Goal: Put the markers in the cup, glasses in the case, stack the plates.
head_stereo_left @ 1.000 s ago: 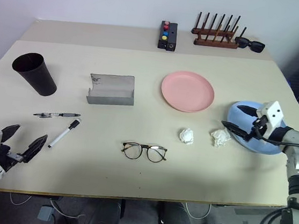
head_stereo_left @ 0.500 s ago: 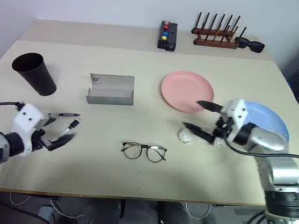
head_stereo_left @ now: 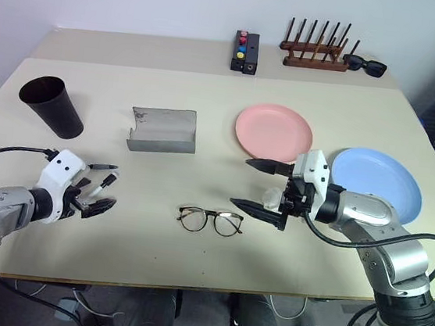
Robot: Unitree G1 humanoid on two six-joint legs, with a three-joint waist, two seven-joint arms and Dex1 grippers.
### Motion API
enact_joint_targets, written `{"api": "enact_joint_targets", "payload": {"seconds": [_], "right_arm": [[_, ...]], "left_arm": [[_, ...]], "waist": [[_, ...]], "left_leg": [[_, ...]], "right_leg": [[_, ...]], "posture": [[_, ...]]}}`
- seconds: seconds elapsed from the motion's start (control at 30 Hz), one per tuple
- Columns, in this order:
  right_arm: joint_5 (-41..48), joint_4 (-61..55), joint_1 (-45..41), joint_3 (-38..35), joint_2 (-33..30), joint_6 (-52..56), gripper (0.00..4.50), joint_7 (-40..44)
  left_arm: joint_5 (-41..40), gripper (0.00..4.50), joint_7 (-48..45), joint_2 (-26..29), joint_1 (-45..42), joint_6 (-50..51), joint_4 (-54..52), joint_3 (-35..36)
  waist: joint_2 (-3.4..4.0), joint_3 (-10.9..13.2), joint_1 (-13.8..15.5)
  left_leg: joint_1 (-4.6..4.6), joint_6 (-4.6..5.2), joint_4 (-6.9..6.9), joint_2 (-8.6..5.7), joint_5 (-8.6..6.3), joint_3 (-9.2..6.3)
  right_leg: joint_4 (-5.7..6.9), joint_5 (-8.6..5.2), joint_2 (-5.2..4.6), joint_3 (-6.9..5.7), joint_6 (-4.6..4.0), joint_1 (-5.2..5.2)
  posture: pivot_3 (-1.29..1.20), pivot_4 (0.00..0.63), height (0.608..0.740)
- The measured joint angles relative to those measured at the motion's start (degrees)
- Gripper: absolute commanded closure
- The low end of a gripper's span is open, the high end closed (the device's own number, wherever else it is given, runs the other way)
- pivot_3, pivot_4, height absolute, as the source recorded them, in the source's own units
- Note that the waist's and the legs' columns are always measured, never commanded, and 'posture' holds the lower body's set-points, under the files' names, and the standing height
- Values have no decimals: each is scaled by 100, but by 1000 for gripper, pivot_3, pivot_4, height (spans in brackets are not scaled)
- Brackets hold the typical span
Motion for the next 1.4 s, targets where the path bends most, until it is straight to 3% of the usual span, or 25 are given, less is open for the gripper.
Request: {"api": "enact_joint_targets", "payload": {"seconds": [0.2, 0.47, 0.6, 0.77, 1.13, 1.4], "right_arm": [[-7, 1, -74, 111, 63, 11, 0, -81], [-11, 165, -352, 259, 153, 13, 0, -99], [-14, 290, -471, 268, 213, -2, 0, -100], [-20, 567, -1027, 260, 829, -230, 0, -330], [-526, 1450, -1480, 726, 2316, -1067, 0, -961], [-644, 1702, -1511, 880, 2622, -1304, 0, -1039]], "left_arm": [[23, 4454, -3, -3, -76, 34, -2, -90], [169, 4454, -105, -73, 291, -718, -33, 21], [-282, 4454, -344, -687, 354, -1456, -221, 739], [-578, 4454, 525, -1322, -1045, -2287, 52, 1739], [1119, 4454, 2943, -1588, -2980, -4245, 2245, 1772], [1539, 4454, 3592, -1593, -3571, -5206, 3906, 1693]], "waist": [[1, 0, -13], [2, -1, -21], [-2, 1, -10], [-9, -3, 0], [-11, -4, -48], [-18, -7, -21]], "left_leg": [[2, 0, -2, 0, 0, 0], [1, 0, -4, 0, 0, 2], [-6, -1, -2, 2, 0, 0], [0, -6, 5, 1, 4, -7], [5, -12, -2, -1, 8, -7], [1, -15, -2, -2, 10, -14]], "right_leg": [[0, 0, 0, 0, 0, -1], [-1, 0, -1, 0, -1, -3], [-2, 1, -2, -1, -2, -8], [2, 14, 3, -5, 11, 0], [22, 20, 10, -4, 24, -10], [25, 23, 10, -5, 28, -12]], "posture": [[0, 150, 734], [0, 150, 734], [0, 150, 734], [0, 150, 734], [0, 150, 734], [0, 150, 734]]}}
